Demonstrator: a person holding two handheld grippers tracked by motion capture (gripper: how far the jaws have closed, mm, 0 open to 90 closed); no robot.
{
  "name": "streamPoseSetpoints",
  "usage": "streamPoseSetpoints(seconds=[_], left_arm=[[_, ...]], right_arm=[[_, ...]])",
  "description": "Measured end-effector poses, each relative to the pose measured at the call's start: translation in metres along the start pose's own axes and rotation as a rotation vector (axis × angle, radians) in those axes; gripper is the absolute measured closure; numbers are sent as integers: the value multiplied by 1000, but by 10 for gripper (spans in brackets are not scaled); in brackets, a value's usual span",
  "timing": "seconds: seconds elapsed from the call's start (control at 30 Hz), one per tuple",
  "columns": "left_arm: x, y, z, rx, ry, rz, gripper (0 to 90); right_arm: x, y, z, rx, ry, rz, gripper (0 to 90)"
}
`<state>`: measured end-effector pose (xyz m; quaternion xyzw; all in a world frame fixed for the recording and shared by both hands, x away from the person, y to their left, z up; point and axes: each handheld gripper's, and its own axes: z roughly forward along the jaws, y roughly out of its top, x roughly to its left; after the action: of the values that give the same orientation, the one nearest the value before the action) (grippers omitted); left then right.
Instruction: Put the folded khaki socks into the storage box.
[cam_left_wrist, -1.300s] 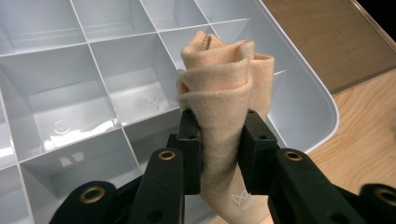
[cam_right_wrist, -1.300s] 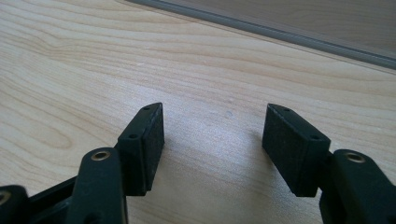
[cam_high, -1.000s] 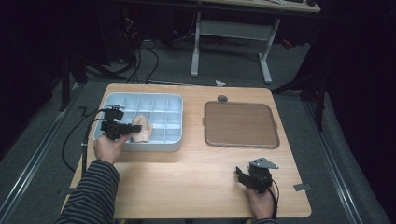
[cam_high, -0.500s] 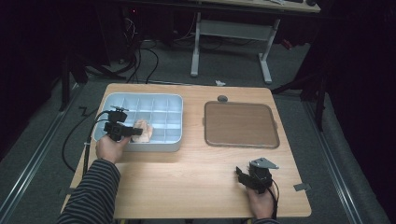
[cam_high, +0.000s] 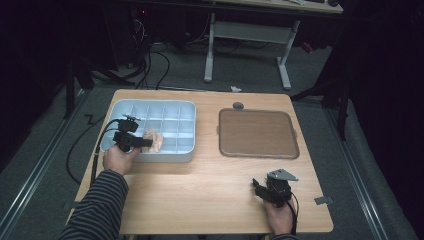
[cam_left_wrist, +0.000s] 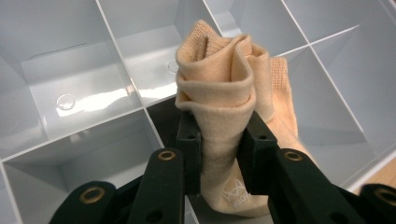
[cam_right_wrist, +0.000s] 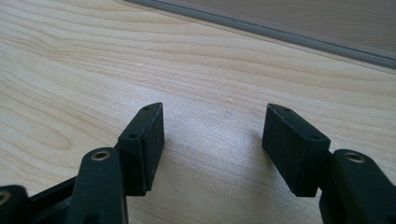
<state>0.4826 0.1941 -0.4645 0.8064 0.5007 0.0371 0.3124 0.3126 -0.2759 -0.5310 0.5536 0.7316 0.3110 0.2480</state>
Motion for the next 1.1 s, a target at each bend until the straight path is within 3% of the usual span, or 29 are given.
streamPoseSetpoints(seconds=[0.7,0.87,1.1], left_arm=[[-4,1,6,78,27,59,771],[-13,5,12,175,89,131,781],[-8,5,9,158,54,99,745]], right_arm=[[0,0,0,-2,0,0,390],[0,0,0,0,-1,1,389],[0,0,0,0,0,0,388]])
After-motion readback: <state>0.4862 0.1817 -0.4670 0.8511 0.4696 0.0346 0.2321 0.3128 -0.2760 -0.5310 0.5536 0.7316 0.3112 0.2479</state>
